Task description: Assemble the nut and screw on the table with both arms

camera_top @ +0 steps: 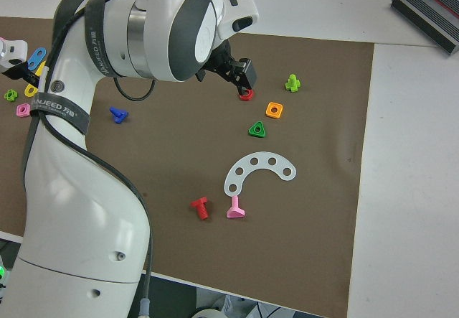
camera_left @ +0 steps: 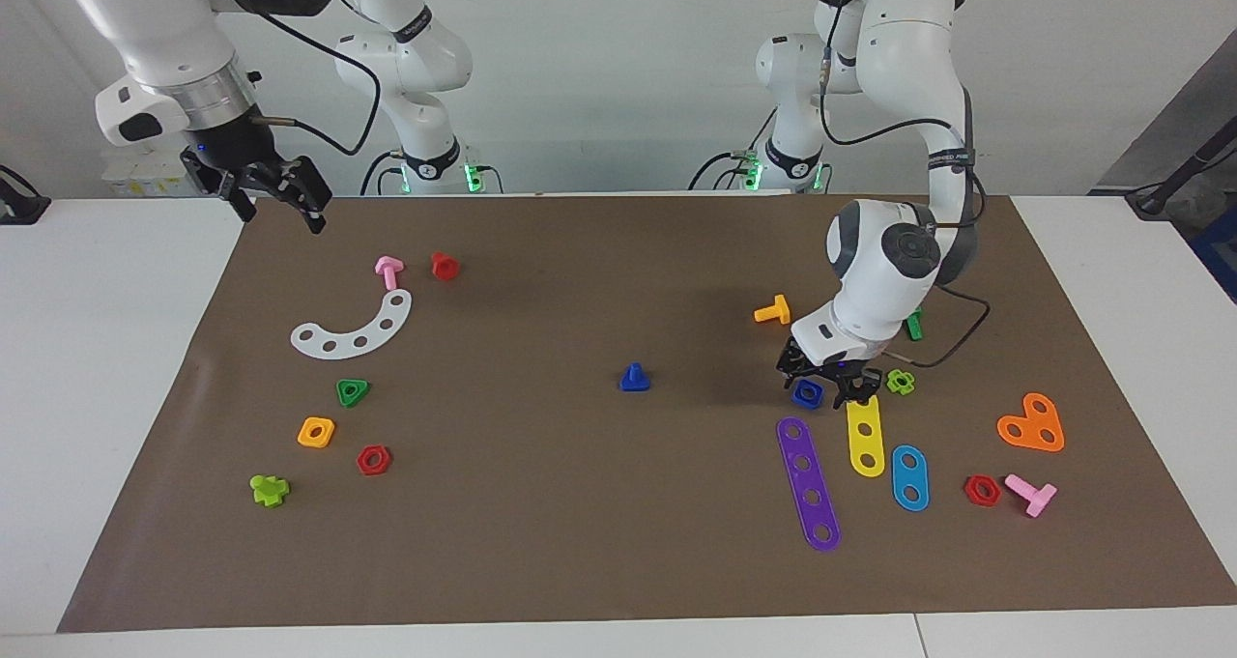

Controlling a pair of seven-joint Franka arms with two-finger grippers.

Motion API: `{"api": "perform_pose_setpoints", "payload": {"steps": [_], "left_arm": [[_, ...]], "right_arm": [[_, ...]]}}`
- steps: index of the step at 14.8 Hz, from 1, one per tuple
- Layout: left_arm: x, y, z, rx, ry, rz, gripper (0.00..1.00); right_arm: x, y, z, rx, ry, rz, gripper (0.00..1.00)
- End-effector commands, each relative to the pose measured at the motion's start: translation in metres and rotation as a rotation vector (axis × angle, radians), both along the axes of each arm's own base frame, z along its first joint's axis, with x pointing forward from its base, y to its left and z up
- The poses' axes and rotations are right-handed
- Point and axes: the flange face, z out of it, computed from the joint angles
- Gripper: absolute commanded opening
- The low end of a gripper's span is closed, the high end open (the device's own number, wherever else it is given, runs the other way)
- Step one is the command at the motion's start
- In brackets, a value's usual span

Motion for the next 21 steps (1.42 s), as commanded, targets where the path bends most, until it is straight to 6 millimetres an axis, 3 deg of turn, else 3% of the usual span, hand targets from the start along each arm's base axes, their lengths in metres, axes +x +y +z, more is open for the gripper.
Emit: {"api": "perform_pose_setpoints", "payload": {"steps": [1,7,12,21], "left_arm": [[-0.012,0.002,-0.007,-0.001,-0.002,-0.048,0.84],[-0.022,0.005,-0.022,0.000,-0.007,-0.053,0.77],[-0.022,0.009,-0.023,0.001,-0.001,-0.048,0.69],[-0.021,0.008,-0.022,0.001,-0.005,-0.060,0.36]], "right_arm": [[0.005,0.004,-0.002,0.012,-0.015,0.000,1.00],[0.003,0.002,-0.007,0.021,-0.013,-0.031,1.00],[0.005,0.004,-0.007,0.021,-0.030,-0.035,1.00],[0.005,0.005,-0.006,0.021,-0.030,-0.026,1.00]]}}
